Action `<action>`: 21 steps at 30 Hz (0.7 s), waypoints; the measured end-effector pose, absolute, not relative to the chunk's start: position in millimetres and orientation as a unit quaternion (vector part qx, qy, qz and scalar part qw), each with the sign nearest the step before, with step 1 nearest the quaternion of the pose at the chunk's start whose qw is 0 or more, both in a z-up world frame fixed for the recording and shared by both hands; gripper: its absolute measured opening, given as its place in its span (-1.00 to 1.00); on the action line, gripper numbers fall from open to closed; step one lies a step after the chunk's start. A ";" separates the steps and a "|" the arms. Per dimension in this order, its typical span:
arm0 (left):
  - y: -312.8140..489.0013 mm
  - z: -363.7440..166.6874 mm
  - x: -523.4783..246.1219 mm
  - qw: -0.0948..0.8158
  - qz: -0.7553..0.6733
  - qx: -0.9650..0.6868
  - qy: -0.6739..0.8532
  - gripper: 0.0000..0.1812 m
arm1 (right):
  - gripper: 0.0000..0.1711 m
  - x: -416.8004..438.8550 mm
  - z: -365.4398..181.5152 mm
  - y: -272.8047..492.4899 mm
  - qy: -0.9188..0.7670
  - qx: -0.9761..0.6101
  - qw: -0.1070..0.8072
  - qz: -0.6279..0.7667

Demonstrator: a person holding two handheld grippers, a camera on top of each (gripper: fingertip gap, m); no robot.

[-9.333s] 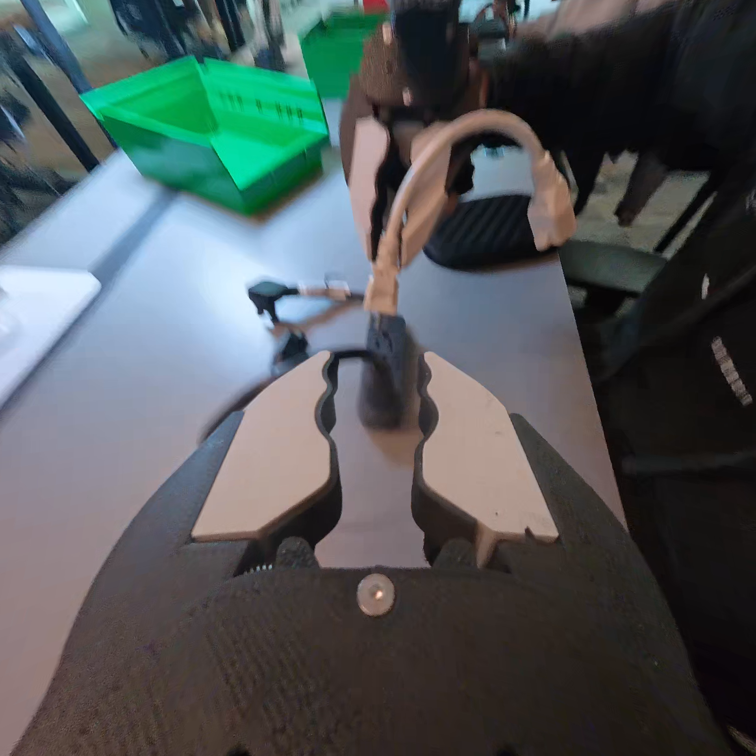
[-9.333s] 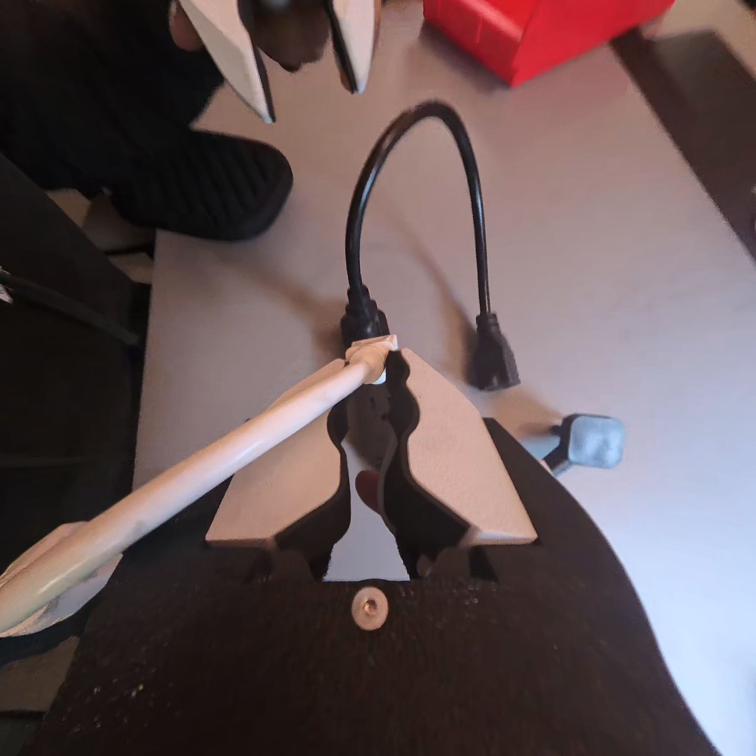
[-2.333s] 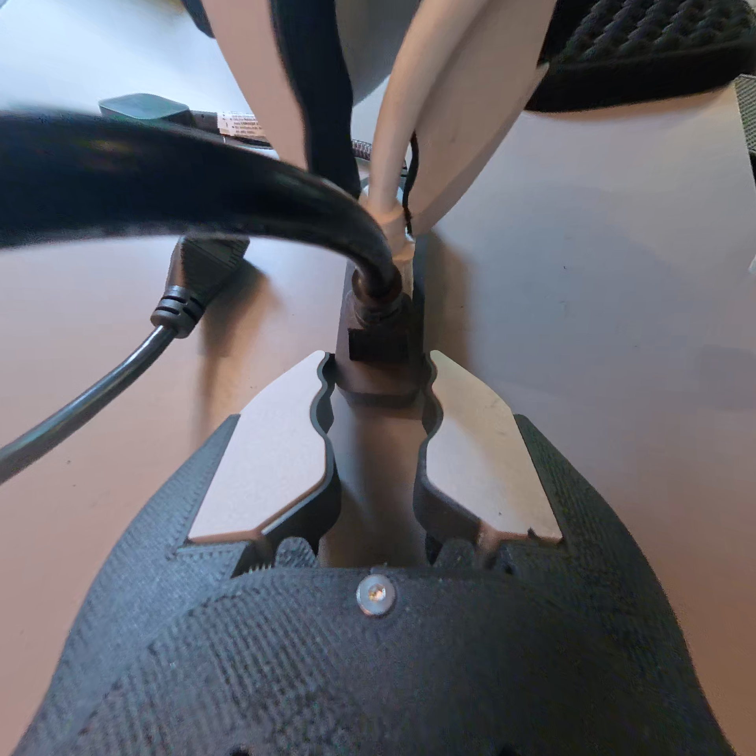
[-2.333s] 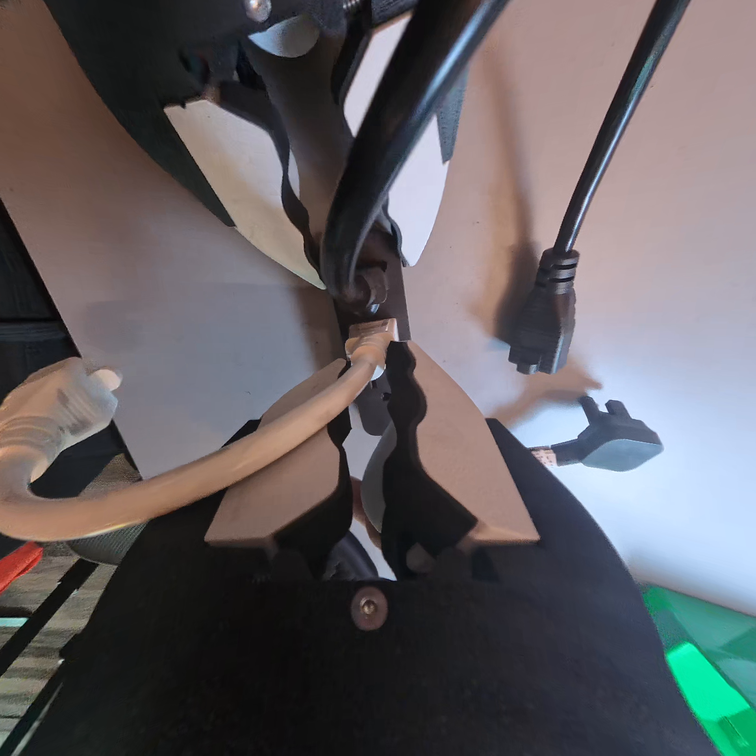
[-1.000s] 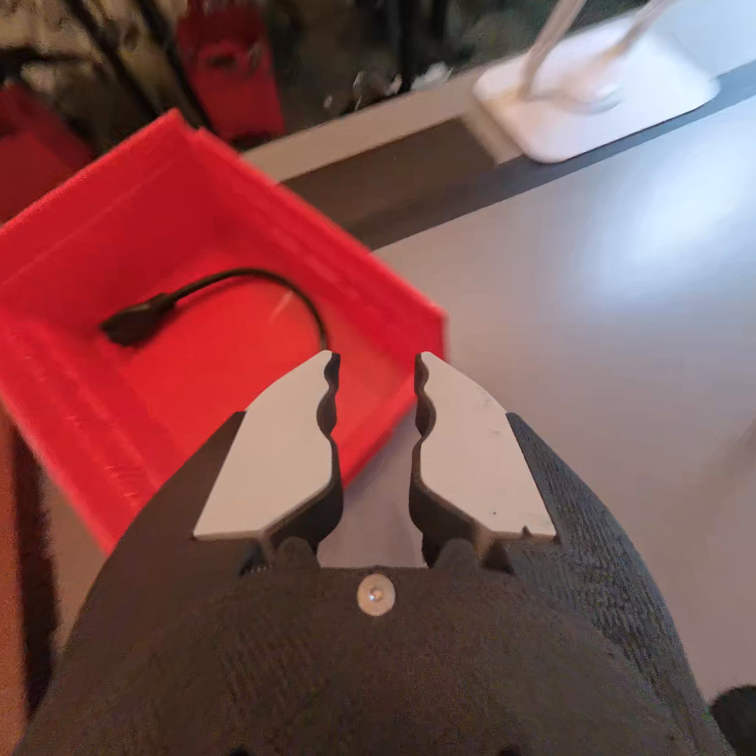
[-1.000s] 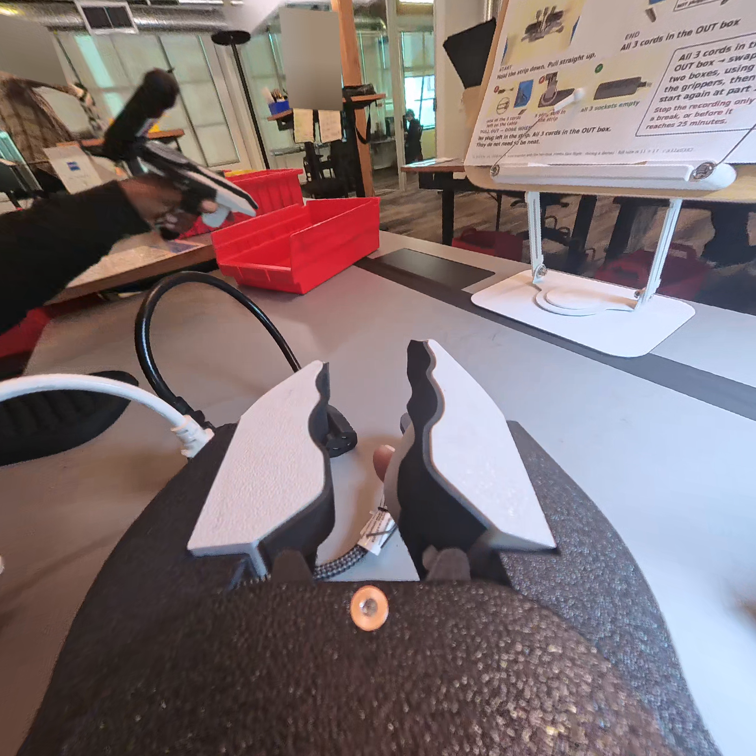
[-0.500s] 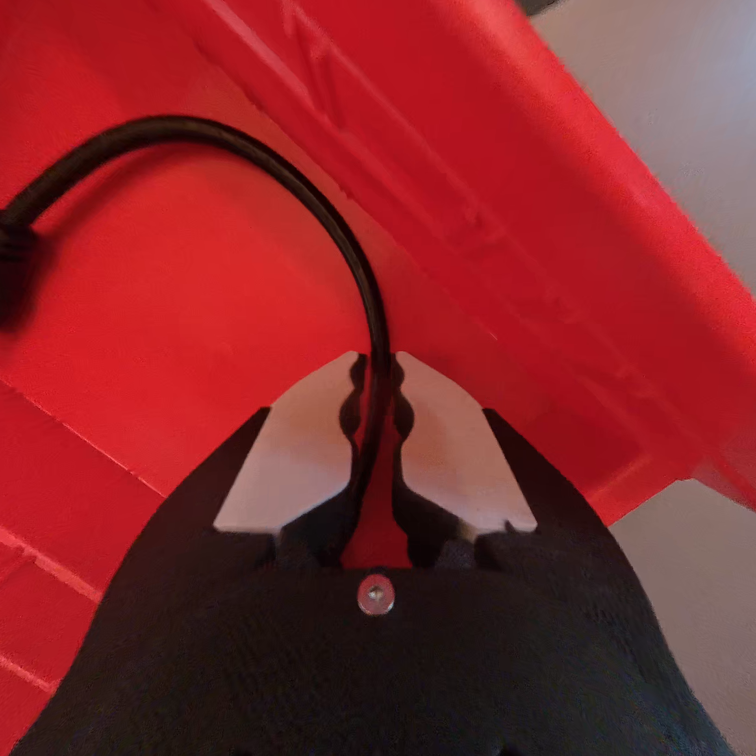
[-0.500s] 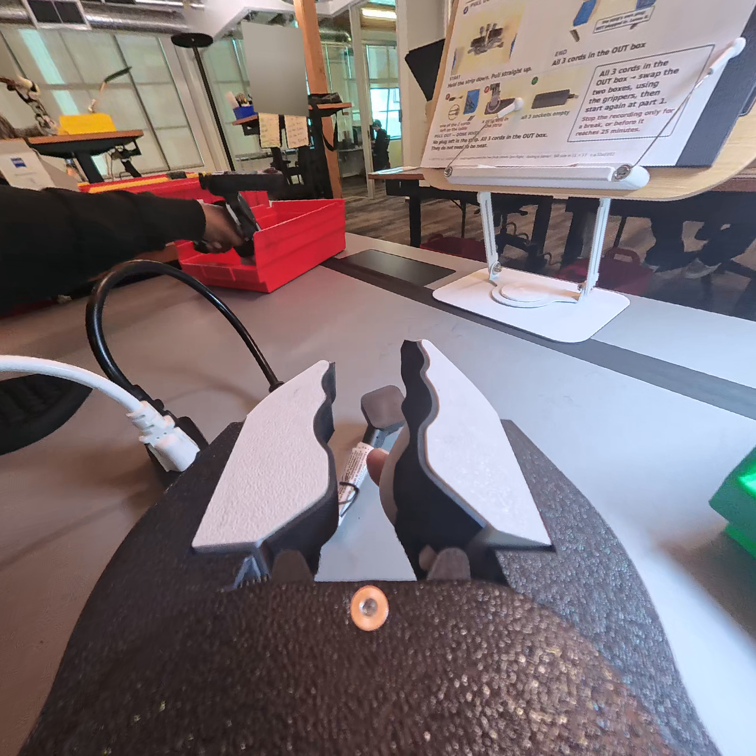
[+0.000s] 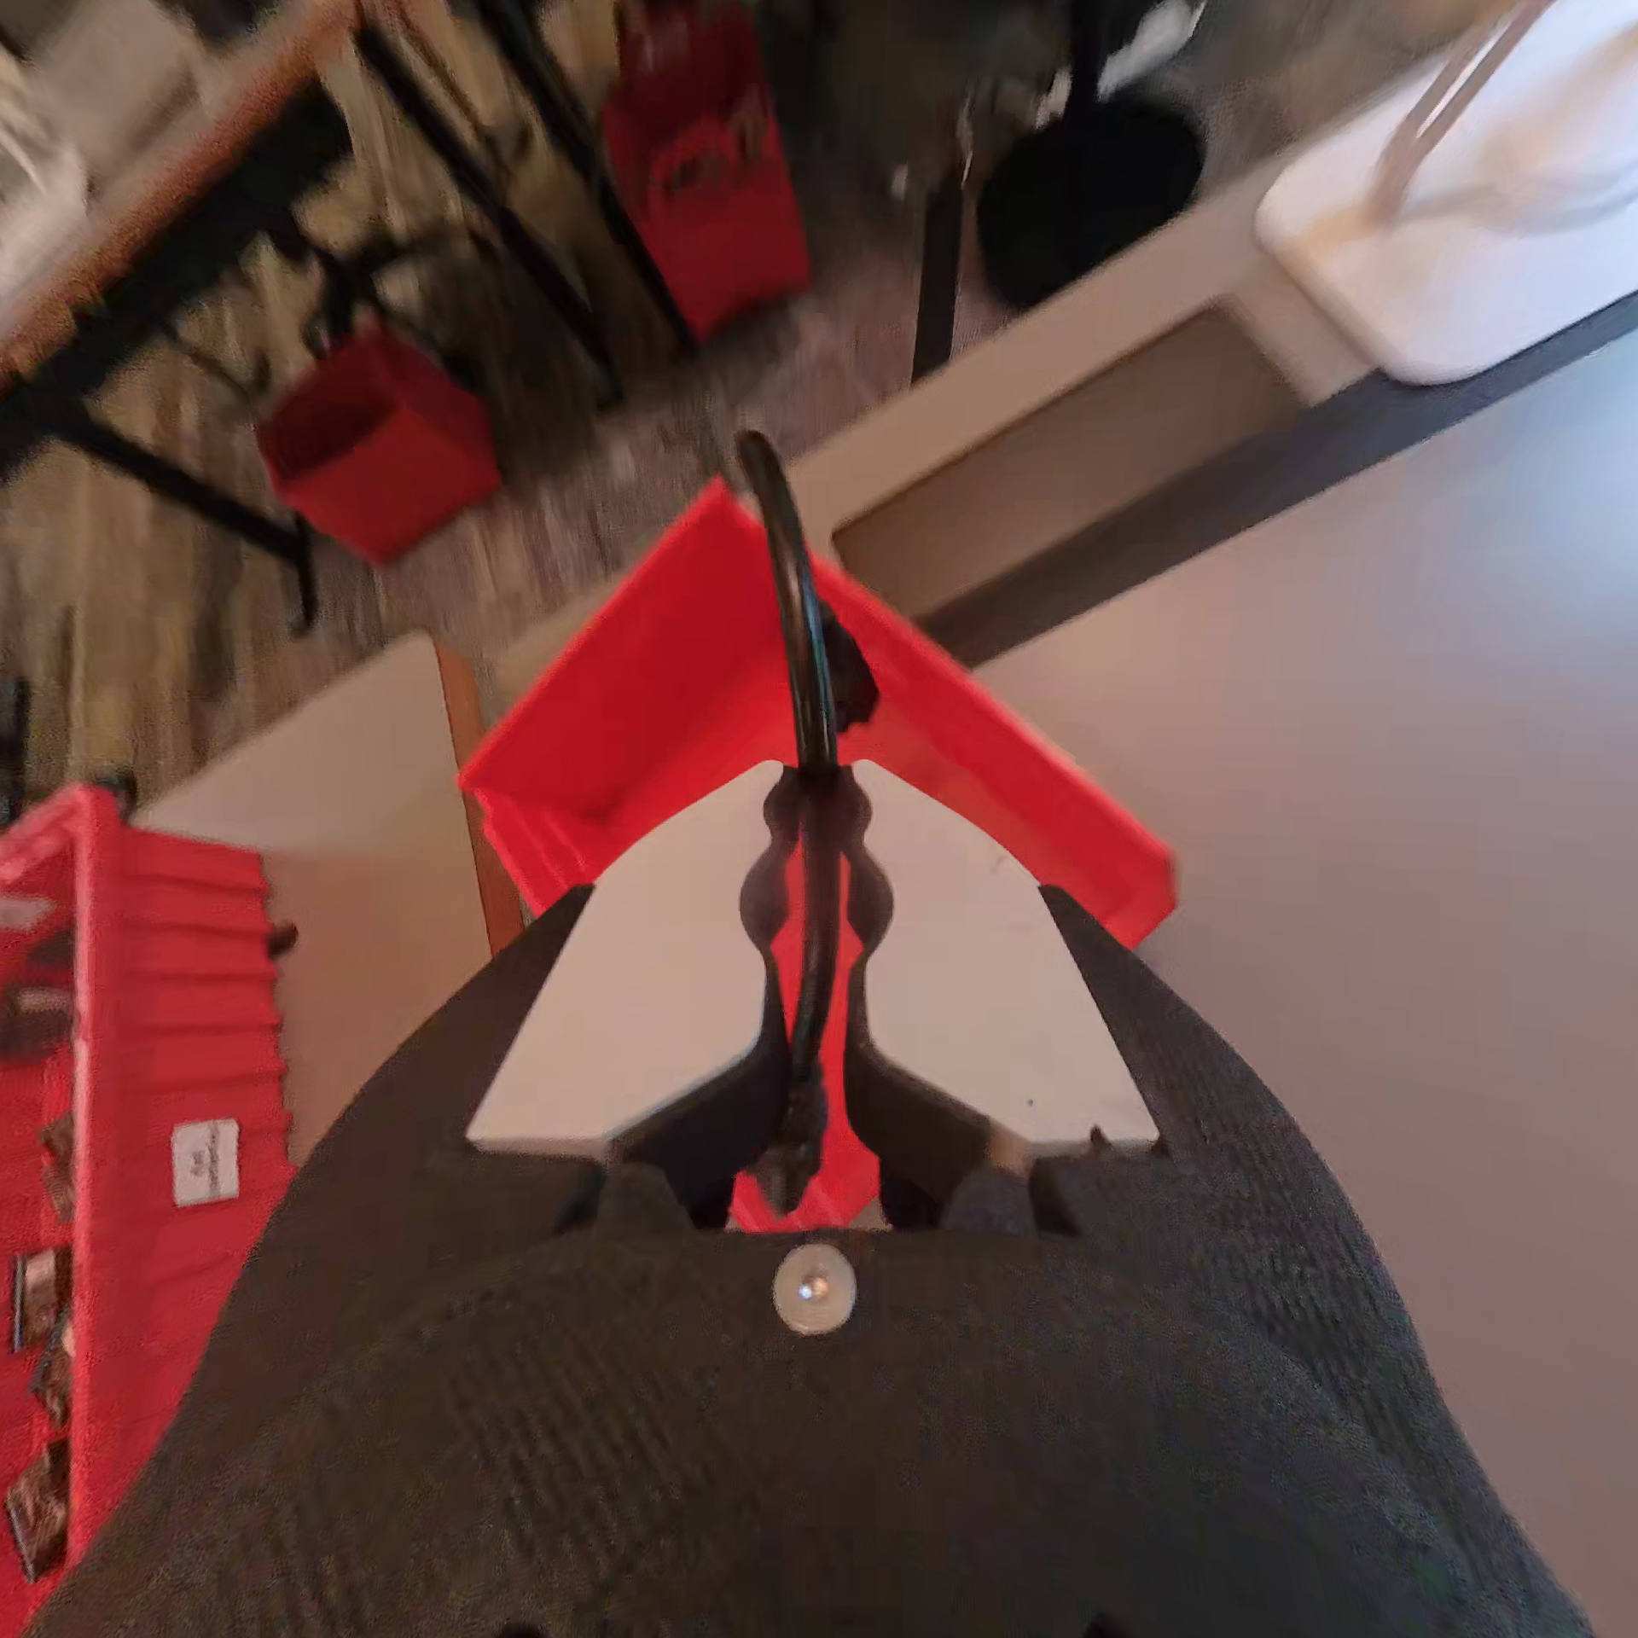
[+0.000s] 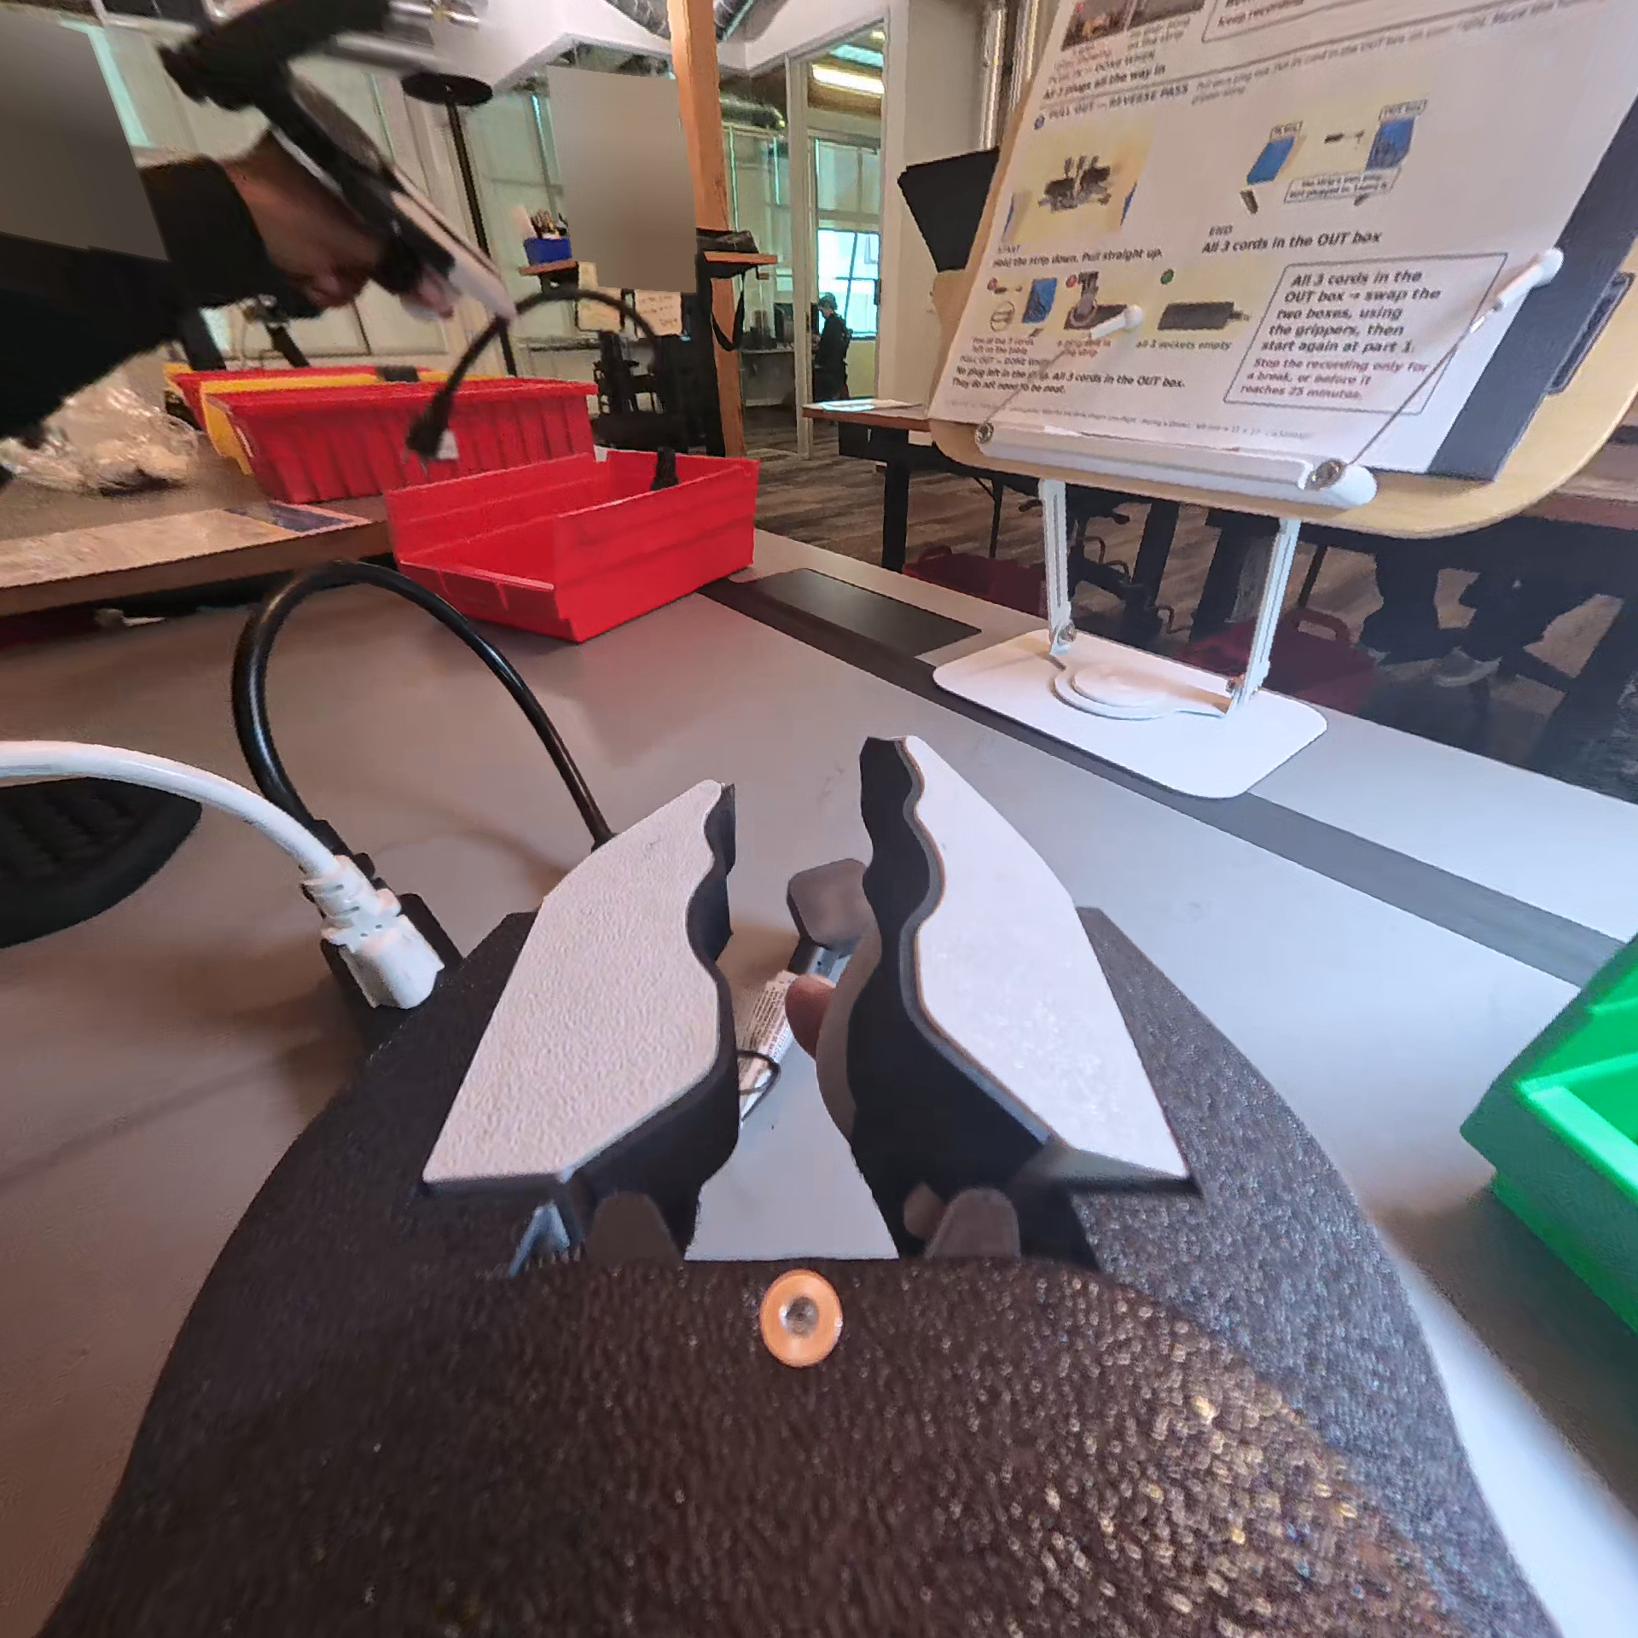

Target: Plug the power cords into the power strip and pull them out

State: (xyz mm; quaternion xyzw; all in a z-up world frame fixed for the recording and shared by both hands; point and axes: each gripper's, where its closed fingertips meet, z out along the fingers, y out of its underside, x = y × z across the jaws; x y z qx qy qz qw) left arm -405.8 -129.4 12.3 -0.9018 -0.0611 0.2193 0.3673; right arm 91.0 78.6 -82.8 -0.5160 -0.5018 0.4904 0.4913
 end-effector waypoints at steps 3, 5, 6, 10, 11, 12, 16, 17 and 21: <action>-120.2 67.5 -345.0 0.448 0.215 -0.868 0.001 -0.92 | -0.65 90.8 -74.3 70.1 -0.505 -0.501 0.501 0.493; -111.7 91.5 -295.6 0.492 0.209 -0.843 0.053 -0.92 | -0.65 88.3 -68.1 62.4 -0.508 -0.492 0.502 0.498; -107.1 99.3 -269.5 0.511 0.201 -0.832 0.078 -0.92 | -0.65 86.4 -63.4 58.0 -0.508 -0.486 0.503 0.503; -87.6 120.3 -171.2 0.586 0.165 -0.776 0.161 -0.92 | -0.64 74.7 -43.7 31.5 -0.520 -0.461 0.486 0.530; -81.6 123.9 -148.2 0.608 0.144 -0.761 0.175 -0.92 | -0.64 71.4 -39.7 19.1 -0.530 -0.453 0.468 0.543; -74.9 126.1 -125.6 0.628 0.116 -0.746 0.188 -0.92 | -0.65 68.2 -34.6 4.6 -0.539 -0.441 0.450 0.559; -44.7 126.2 -42.2 0.674 -0.017 -0.699 0.240 -0.93 | -0.58 52.6 -7.0 -47.2 -0.568 -0.392 0.426 0.585; -38.3 125.8 -21.9 0.677 -0.063 -0.688 0.253 -0.93 | -0.50 46.7 -1.0 -56.8 -0.575 -0.388 0.423 0.583; -24.9 129.1 44.9 0.668 -0.227 -0.644 0.294 -0.93 | -0.18 20.2 17.7 -73.0 -0.587 -0.383 0.432 0.568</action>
